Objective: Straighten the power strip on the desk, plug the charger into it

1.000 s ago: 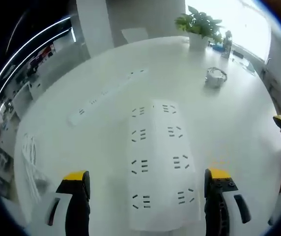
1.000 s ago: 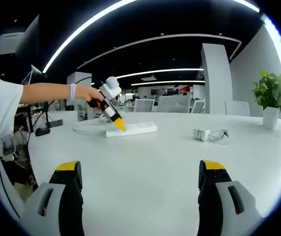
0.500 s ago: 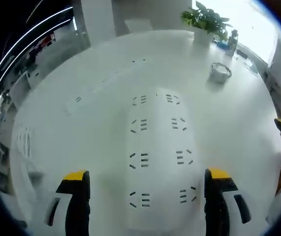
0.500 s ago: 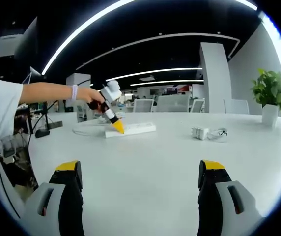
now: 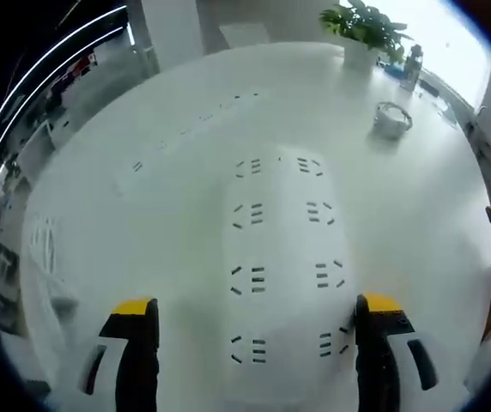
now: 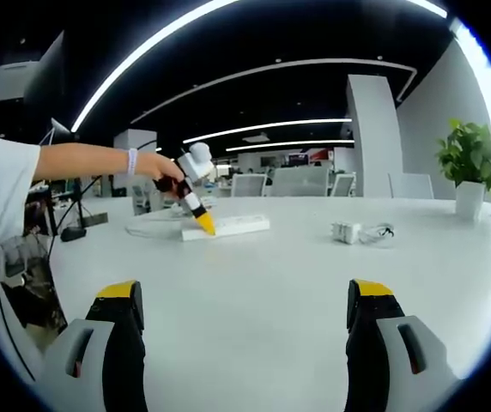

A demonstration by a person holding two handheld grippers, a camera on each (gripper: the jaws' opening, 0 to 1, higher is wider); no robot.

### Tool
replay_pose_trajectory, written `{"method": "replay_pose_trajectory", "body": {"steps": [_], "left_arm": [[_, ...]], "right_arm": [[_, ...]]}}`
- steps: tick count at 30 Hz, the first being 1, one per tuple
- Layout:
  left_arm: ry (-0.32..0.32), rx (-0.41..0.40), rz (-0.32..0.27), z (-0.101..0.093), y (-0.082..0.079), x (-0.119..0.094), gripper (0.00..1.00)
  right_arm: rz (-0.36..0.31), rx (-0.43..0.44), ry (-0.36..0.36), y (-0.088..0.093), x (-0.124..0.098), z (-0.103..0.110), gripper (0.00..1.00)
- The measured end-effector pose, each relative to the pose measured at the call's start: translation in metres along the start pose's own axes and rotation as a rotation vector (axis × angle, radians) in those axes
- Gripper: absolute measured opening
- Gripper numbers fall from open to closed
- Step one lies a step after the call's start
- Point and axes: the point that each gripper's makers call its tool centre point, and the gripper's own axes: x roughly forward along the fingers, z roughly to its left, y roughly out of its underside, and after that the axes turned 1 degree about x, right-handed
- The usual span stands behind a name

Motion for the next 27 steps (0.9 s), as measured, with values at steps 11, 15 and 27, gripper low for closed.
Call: {"method": "replay_pose_trajectory", "body": {"steps": [11, 15, 27], "left_arm": [[0.017, -0.011, 0.030, -0.006, 0.010, 0.000, 0.96], [0.025, -0.002, 0.047, -0.008, 0.013, 0.000, 0.96], [0.036, -0.029, 0.074, -0.011, 0.018, -0.005, 0.90]], "right_arm": [[0.004, 0.005, 0.003, 0.002, 0.000, -0.002, 0.98], [0.004, 0.005, 0.003, 0.003, 0.000, -0.002, 0.98], [0.006, 0.006, 0.004, 0.004, 0.000, -0.001, 0.98]]}}
